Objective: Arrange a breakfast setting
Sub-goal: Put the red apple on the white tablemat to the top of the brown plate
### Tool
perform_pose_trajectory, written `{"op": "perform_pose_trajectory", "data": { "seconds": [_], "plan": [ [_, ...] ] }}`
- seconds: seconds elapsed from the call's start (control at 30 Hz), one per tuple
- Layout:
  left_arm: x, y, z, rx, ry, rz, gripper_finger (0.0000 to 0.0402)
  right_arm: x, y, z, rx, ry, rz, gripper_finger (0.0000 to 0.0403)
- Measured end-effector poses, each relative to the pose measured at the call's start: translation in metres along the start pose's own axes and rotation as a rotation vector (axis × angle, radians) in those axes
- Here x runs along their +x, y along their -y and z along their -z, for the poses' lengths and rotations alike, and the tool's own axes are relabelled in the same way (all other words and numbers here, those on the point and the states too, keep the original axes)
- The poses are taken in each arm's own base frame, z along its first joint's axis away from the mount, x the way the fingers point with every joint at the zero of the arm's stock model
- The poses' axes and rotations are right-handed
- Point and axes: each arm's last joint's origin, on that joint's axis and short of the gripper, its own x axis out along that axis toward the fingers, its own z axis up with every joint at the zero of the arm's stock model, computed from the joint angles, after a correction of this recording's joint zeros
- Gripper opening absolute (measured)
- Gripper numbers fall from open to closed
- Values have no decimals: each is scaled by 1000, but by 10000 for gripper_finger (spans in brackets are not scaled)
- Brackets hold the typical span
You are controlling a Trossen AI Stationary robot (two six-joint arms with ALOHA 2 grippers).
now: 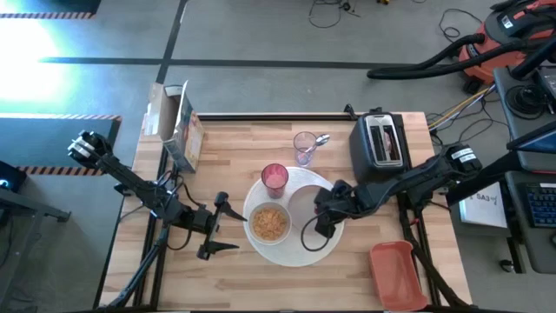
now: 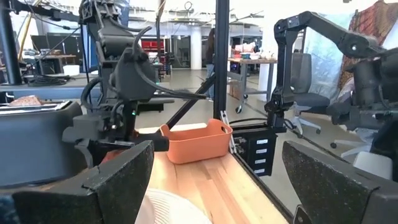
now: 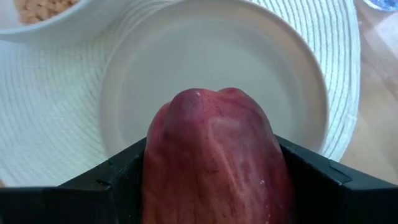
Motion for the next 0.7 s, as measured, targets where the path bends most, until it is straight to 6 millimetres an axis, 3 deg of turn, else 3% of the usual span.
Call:
{"op": "perform_pose_trajectory", "data": {
  "seconds": [0.4,0.7],
  "plan": [
    [1,0,-2,25,-1,0,337,3,-3,-20,-48,142,-82,287],
    [2,1,-4,48,7,0,337,16,24,-45,-65,329,224,278]
  ]
}}
